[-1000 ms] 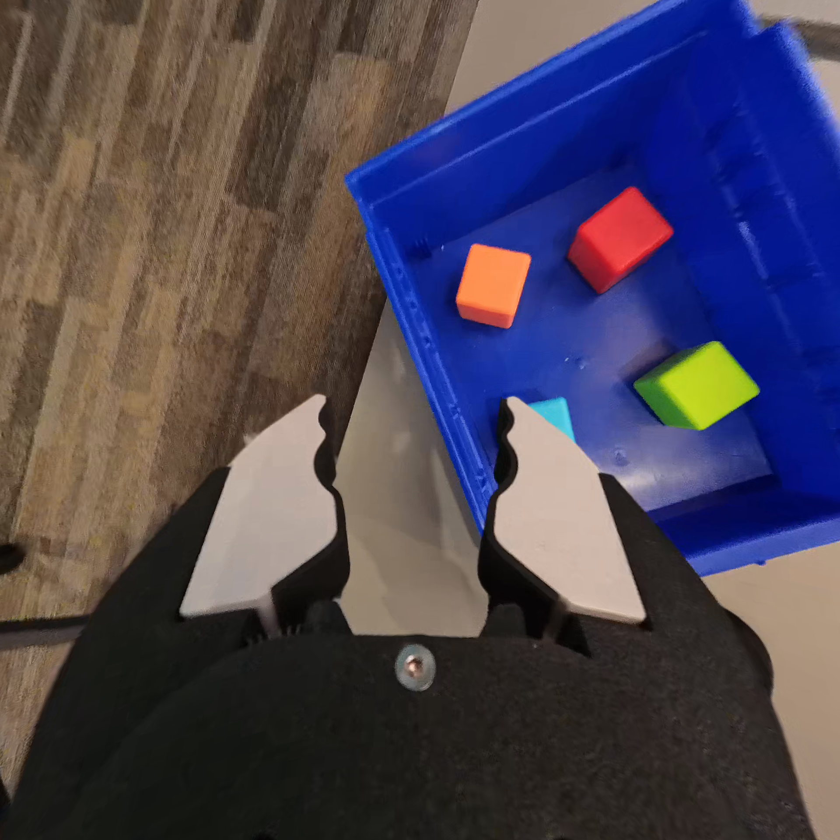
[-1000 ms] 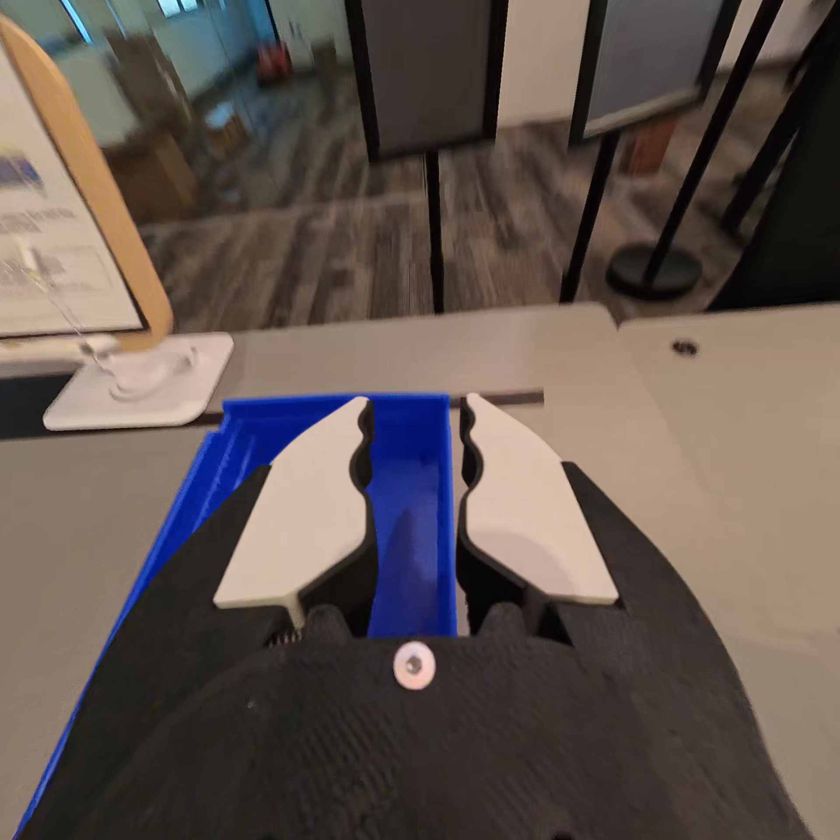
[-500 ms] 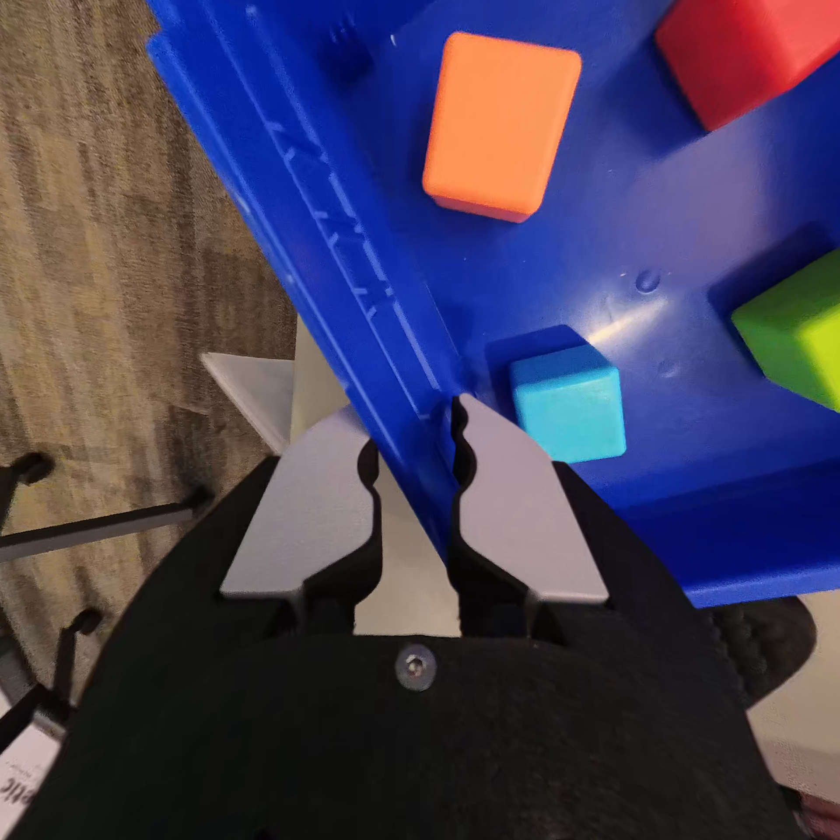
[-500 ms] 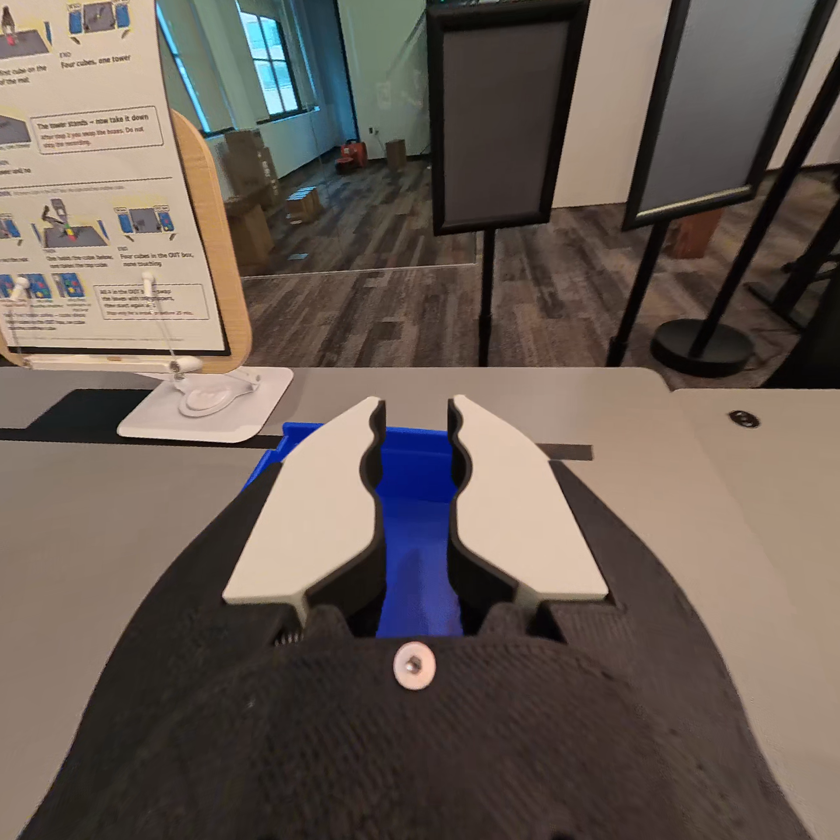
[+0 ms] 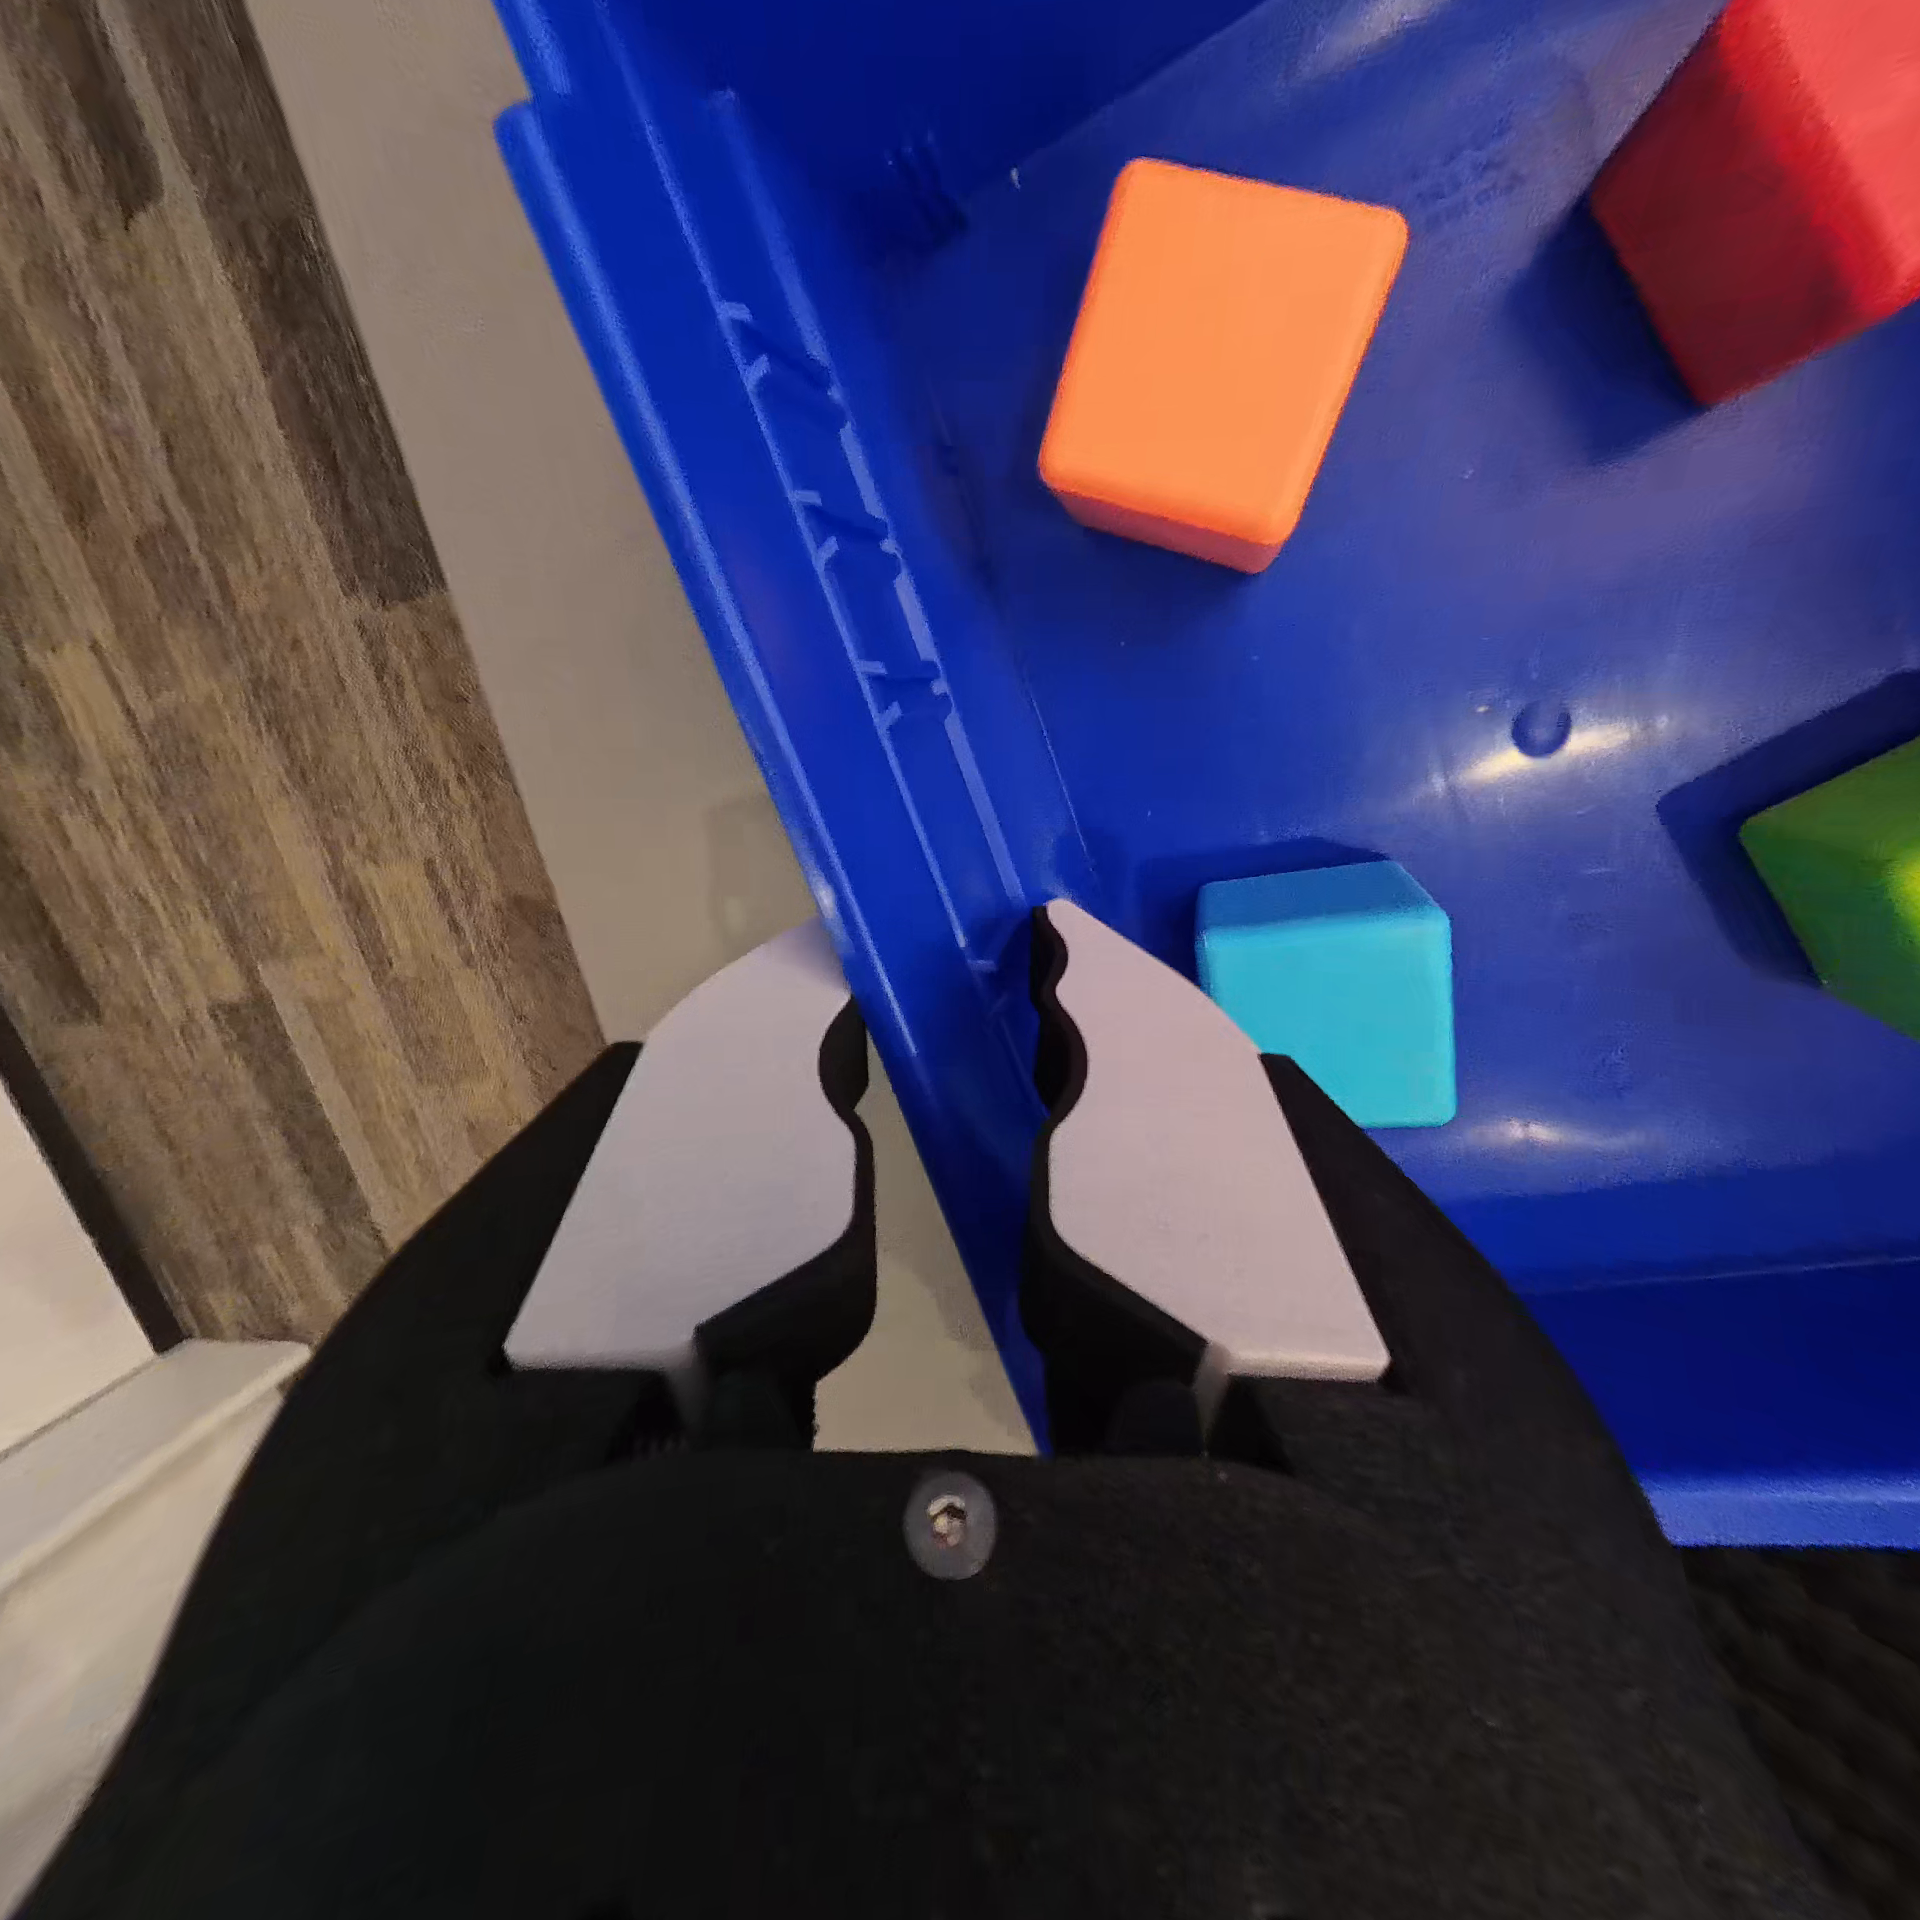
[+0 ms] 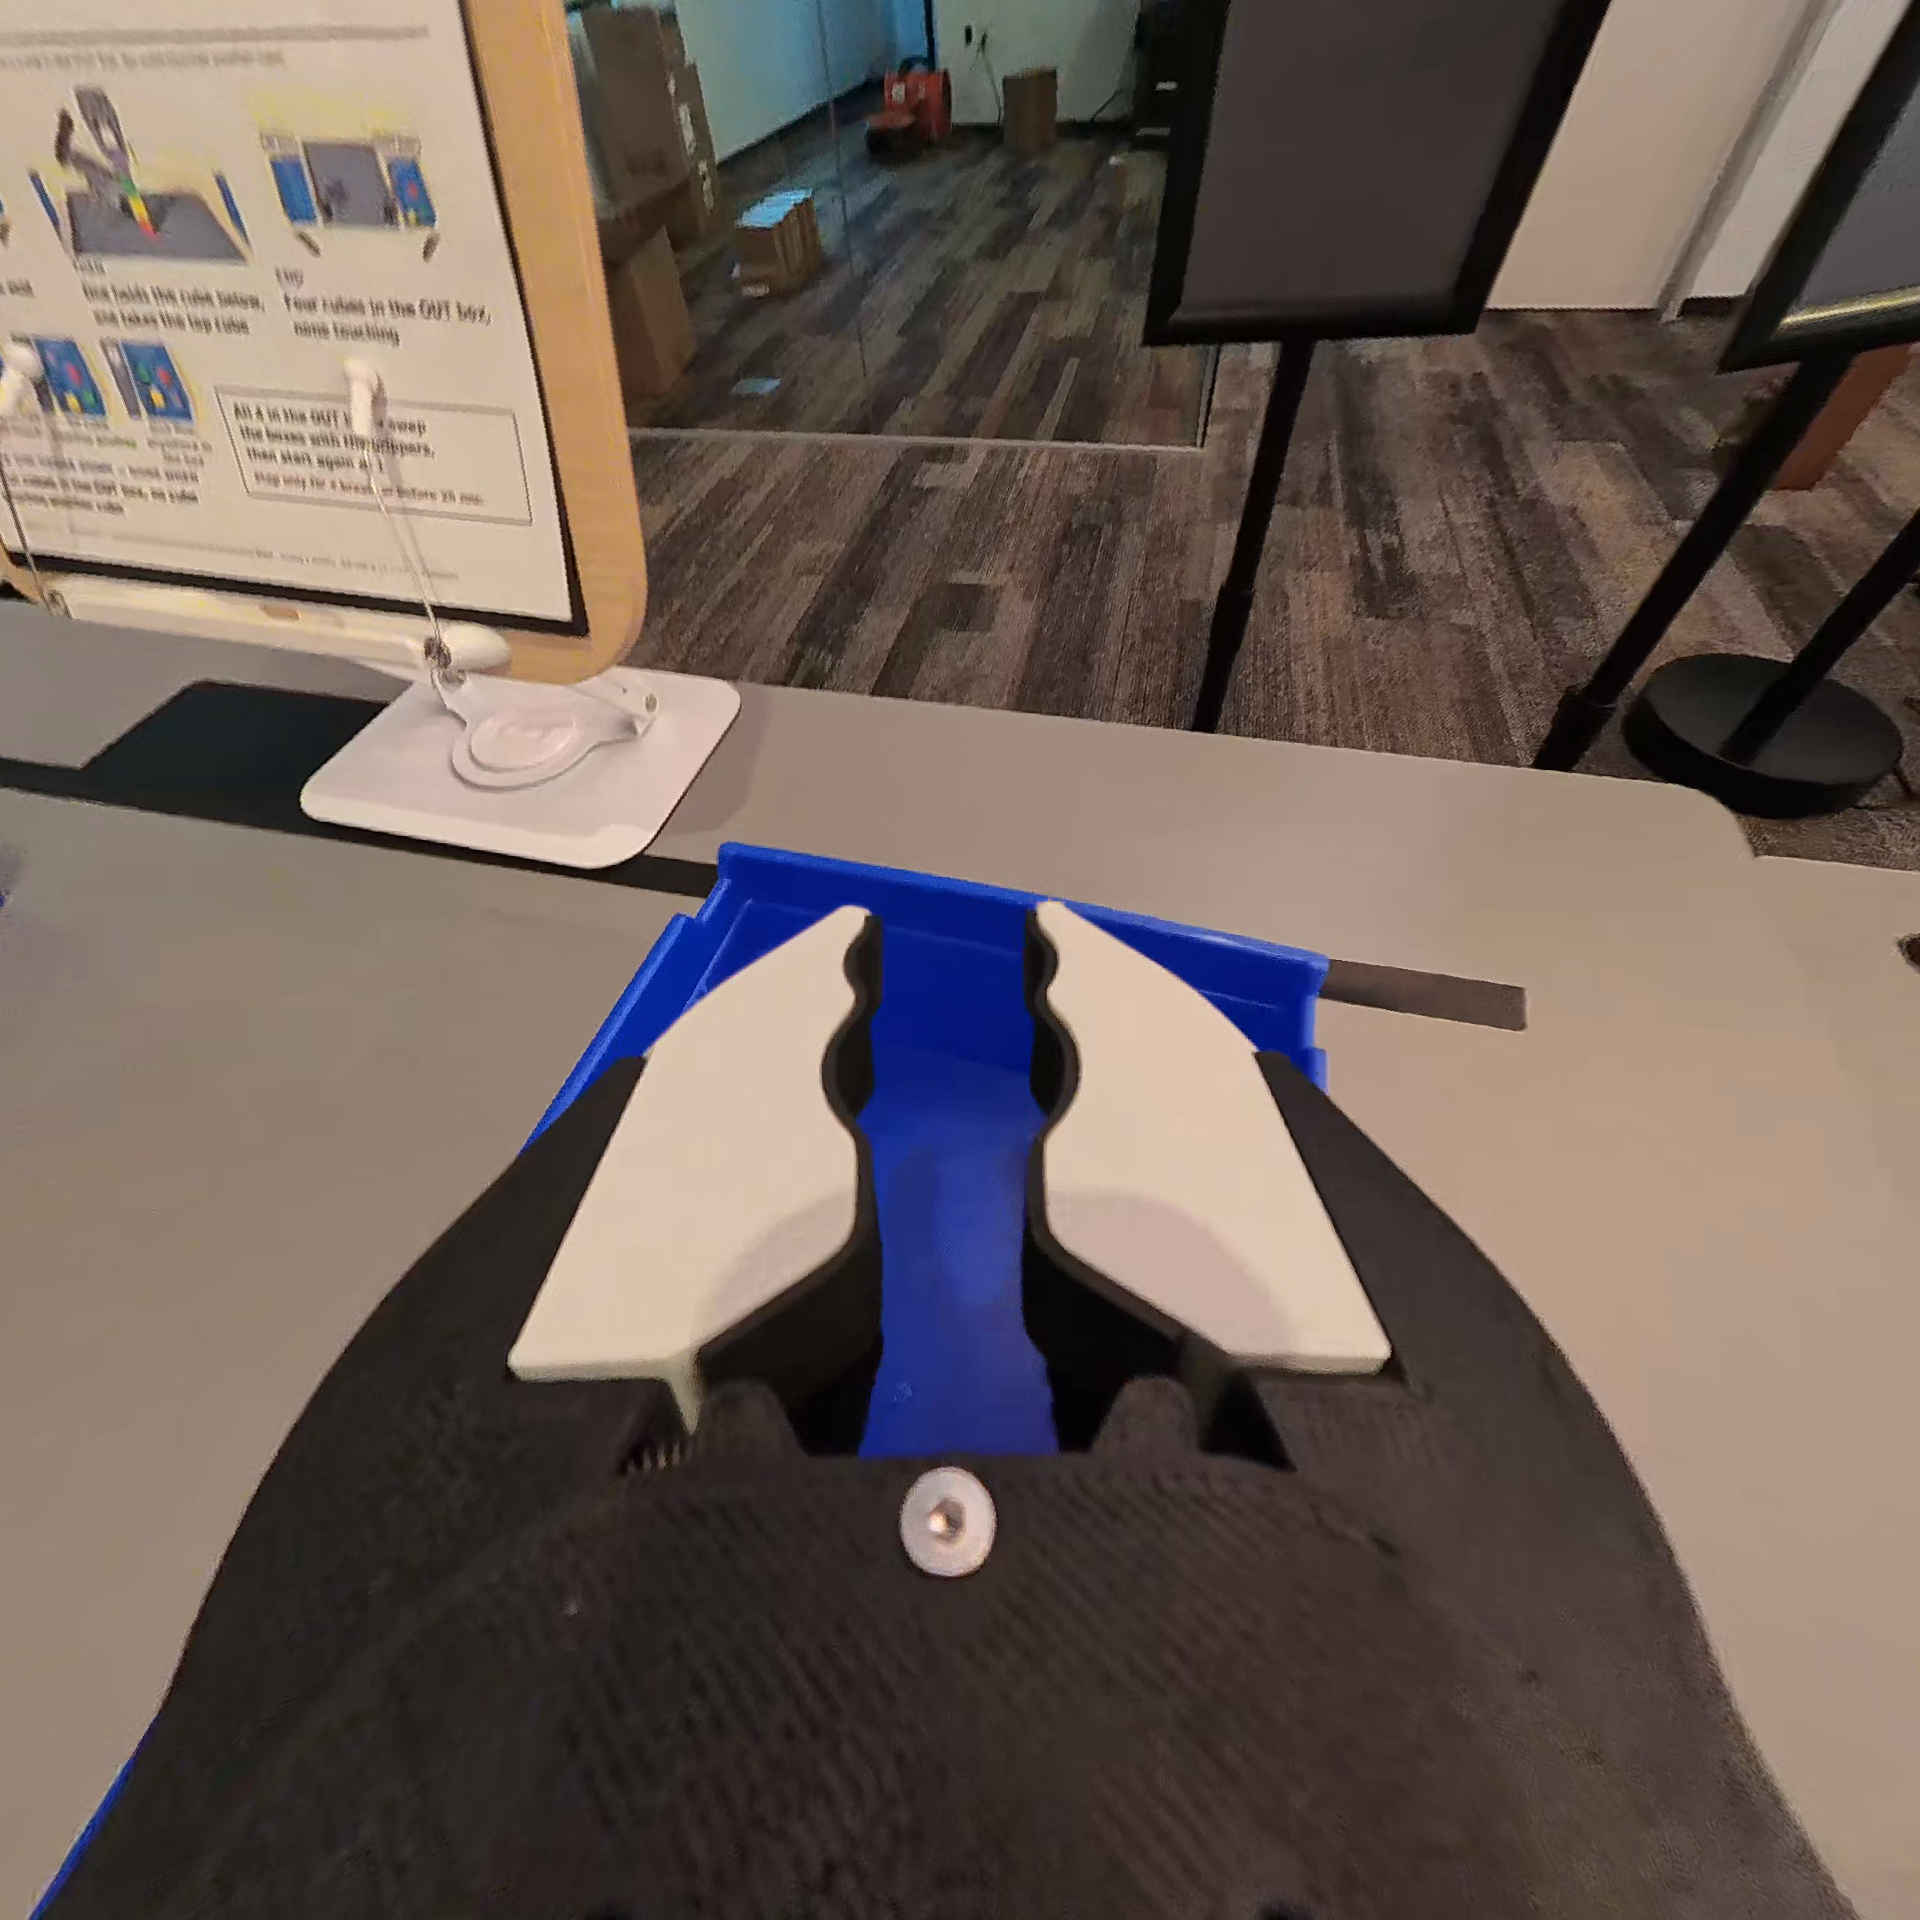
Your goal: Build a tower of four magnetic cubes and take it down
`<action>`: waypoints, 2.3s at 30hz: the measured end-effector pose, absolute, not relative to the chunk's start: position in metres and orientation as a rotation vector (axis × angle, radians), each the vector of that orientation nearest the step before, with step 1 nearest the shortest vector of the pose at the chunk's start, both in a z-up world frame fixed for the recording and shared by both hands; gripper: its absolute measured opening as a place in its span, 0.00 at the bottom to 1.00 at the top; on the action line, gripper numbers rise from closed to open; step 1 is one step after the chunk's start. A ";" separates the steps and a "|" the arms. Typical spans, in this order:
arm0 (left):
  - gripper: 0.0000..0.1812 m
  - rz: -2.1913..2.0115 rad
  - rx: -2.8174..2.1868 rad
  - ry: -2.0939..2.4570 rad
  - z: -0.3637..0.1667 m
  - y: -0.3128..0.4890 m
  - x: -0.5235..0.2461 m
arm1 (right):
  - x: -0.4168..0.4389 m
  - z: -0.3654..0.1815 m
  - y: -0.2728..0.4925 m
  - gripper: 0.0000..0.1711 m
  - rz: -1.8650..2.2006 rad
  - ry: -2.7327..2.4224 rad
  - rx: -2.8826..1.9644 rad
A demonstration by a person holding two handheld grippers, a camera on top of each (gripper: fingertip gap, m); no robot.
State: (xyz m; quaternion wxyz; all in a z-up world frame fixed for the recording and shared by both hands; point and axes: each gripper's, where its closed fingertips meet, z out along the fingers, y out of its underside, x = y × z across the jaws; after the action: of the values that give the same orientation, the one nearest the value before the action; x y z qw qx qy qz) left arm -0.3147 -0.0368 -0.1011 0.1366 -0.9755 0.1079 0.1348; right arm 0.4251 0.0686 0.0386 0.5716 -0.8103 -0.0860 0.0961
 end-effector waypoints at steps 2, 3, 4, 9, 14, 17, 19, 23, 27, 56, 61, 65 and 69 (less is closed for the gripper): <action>0.16 0.430 -2.813 0.344 -0.101 -0.029 -0.305 | 0.416 0.031 0.072 0.16 0.212 -0.243 -1.929; 0.16 0.456 -2.808 0.356 -0.101 -0.025 -0.302 | 0.412 0.028 0.074 0.16 0.200 -0.264 -1.940; 0.17 0.482 -2.793 0.379 -0.100 -0.021 -0.299 | 0.408 0.024 0.075 0.16 0.186 -0.283 -1.950; 0.18 0.492 -2.737 0.416 -0.099 -0.009 -0.294 | 0.390 0.009 0.081 0.17 0.127 -0.377 -1.997; 0.26 0.470 -2.494 0.339 -0.048 0.001 -0.295 | 0.383 0.005 0.084 0.17 0.088 -0.420 -2.003; 0.30 0.154 -2.178 0.502 0.017 -0.004 -0.236 | 0.381 0.008 0.084 0.17 0.082 -0.427 -1.983; 0.38 0.029 -1.989 0.683 0.045 -0.021 -0.193 | 0.379 0.010 0.084 0.17 0.112 -0.426 -1.967; 0.22 -0.018 -1.848 1.118 0.028 -0.052 -0.131 | 0.378 0.007 0.084 0.18 0.156 -0.416 -1.974; 0.31 0.067 -2.087 1.386 -0.041 -0.055 -0.122 | 0.379 0.008 0.083 0.18 0.168 -0.410 -1.976; 0.27 0.040 -2.200 1.269 -0.026 -0.051 -0.133 | 0.366 -0.012 0.086 0.20 0.206 -0.470 -2.041; 0.27 -0.004 -1.825 1.254 0.051 -0.070 -0.043 | 0.363 -0.010 0.086 0.20 0.219 -0.473 -2.036; 0.27 -0.117 -1.763 1.343 0.019 -0.065 0.066 | 0.359 -0.010 0.086 0.20 0.223 -0.485 -2.037; 0.27 -0.043 -1.999 1.411 -0.058 -0.039 0.105 | 0.356 -0.014 0.084 0.20 0.221 -0.508 -2.056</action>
State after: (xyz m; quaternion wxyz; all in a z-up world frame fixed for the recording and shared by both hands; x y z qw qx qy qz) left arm 0.1051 -0.0389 -0.0578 0.3401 -0.7682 0.5422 -0.0164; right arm 0.3560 0.0839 -0.0139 0.4847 -0.8446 -0.2085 0.0907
